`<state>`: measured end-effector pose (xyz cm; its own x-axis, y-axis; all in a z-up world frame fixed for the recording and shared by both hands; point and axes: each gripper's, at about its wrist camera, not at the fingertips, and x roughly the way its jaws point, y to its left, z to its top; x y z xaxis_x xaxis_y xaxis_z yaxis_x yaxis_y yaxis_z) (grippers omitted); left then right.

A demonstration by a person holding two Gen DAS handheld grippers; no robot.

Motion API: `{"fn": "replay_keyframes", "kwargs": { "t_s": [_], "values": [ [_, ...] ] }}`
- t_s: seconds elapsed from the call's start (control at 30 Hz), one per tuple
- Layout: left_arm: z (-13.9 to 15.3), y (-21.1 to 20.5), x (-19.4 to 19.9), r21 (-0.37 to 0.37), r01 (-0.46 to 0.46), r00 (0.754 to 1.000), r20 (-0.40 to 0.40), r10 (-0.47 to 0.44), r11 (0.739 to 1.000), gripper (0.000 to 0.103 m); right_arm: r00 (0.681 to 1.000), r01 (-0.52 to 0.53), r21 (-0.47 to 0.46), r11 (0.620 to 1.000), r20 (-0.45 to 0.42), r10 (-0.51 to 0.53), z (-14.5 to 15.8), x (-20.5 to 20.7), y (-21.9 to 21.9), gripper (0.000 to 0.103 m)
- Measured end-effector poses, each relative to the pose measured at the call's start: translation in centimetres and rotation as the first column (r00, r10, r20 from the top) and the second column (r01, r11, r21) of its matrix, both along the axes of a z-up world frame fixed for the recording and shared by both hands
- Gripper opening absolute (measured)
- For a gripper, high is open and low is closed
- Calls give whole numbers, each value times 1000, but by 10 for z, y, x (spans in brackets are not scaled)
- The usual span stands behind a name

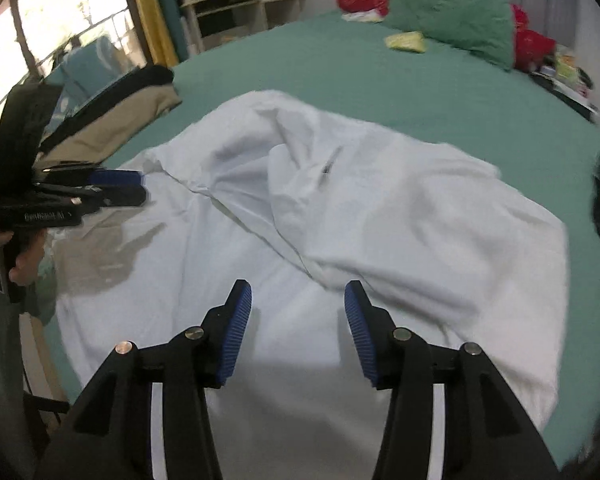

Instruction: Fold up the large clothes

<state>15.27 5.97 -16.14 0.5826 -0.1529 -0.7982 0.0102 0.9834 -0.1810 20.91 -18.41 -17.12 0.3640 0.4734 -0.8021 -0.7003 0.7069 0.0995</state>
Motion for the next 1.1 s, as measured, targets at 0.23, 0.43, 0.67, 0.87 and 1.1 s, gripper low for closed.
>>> {"fn": "replay_keyframes", "kwargs": {
  "t_s": [0.23,0.43,0.67,0.87,1.1],
  "values": [
    [28,48,-63,71,-152,985,91,145,986,40,981,191,-44,981,28,-190,17,-31,-80,57],
    [17,100,-86,93,-323,946,37,321,942,46,907,420,-103,902,8,-421,11,-38,-164,76],
    [-20,121,-89,47,-312,943,-107,315,949,57,790,582,-104,806,-161,-592,-19,-38,-233,76],
    [-34,106,-99,105,-268,945,-167,282,958,59,761,594,-106,797,-247,-600,-35,-37,-240,76],
    [-35,90,-105,164,-234,947,-186,263,958,59,809,530,-157,834,-203,-552,-43,-49,-219,57]
  ]
}}
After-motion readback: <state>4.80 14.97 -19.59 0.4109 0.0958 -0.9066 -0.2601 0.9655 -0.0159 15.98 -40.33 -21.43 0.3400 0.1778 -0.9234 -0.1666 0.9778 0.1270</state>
